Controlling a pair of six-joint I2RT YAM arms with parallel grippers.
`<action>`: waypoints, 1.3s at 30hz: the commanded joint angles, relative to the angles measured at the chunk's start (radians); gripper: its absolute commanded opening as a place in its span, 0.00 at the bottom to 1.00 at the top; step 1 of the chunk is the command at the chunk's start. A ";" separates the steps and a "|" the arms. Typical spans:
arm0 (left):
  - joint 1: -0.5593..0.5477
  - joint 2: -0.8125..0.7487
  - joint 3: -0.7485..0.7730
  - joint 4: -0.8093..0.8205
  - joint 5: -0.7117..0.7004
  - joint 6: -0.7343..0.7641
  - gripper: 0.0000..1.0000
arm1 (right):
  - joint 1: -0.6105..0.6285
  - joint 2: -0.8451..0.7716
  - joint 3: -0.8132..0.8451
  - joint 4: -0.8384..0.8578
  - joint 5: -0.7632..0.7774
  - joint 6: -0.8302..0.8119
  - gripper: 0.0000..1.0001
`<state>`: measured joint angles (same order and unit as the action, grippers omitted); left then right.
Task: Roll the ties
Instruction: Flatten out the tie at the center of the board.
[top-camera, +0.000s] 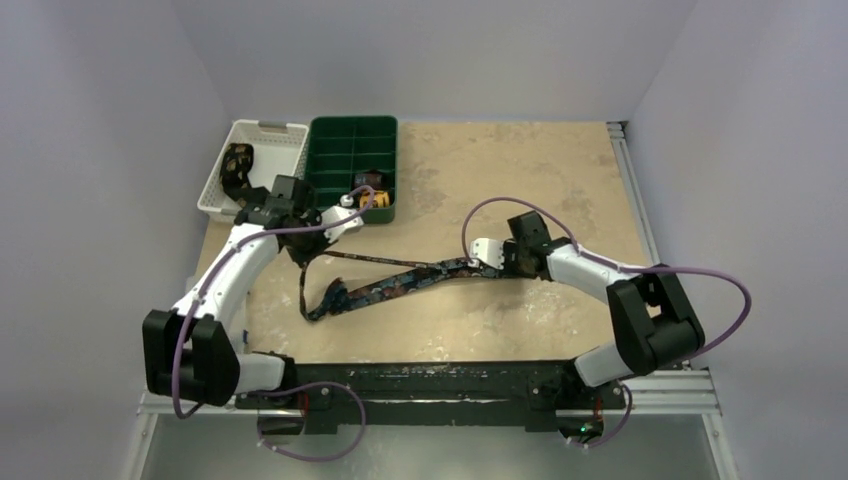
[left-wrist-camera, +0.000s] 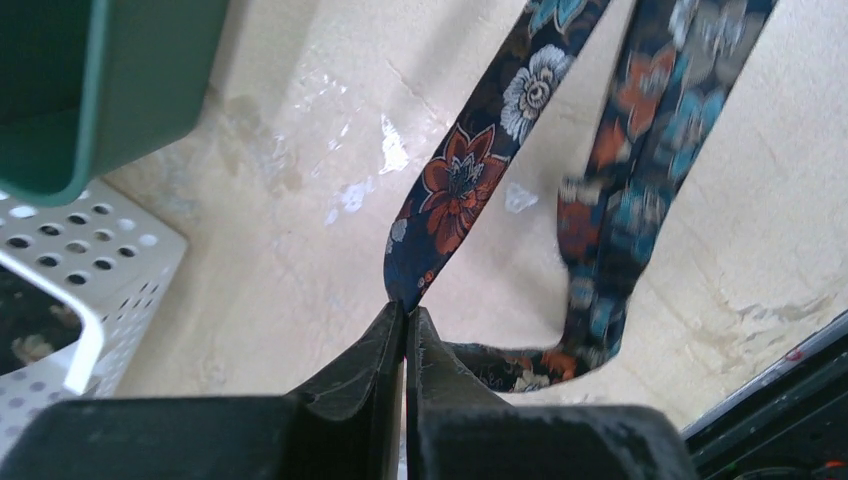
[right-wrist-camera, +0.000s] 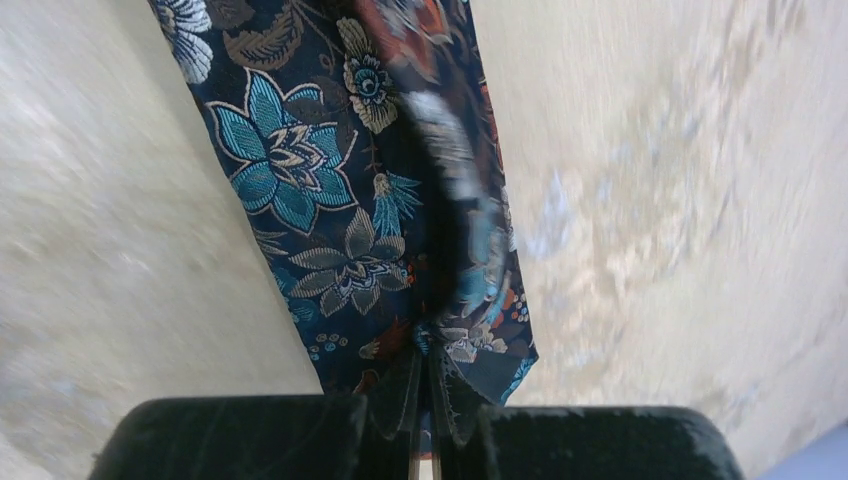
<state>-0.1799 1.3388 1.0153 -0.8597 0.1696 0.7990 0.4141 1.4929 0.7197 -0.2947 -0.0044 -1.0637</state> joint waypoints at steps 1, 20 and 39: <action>0.036 -0.079 -0.013 -0.058 0.062 0.136 0.00 | -0.091 -0.007 -0.065 -0.077 0.078 -0.029 0.00; 0.071 -0.078 -0.075 -0.096 0.167 -0.055 0.84 | -0.193 0.010 -0.045 -0.104 0.083 -0.067 0.00; -0.320 0.163 -0.084 0.031 -0.068 -0.114 0.40 | -0.257 0.040 -0.025 -0.102 0.105 -0.082 0.00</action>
<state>-0.4789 1.4368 0.9119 -0.8570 0.2134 0.6662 0.1825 1.4902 0.7052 -0.3183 0.0956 -1.1439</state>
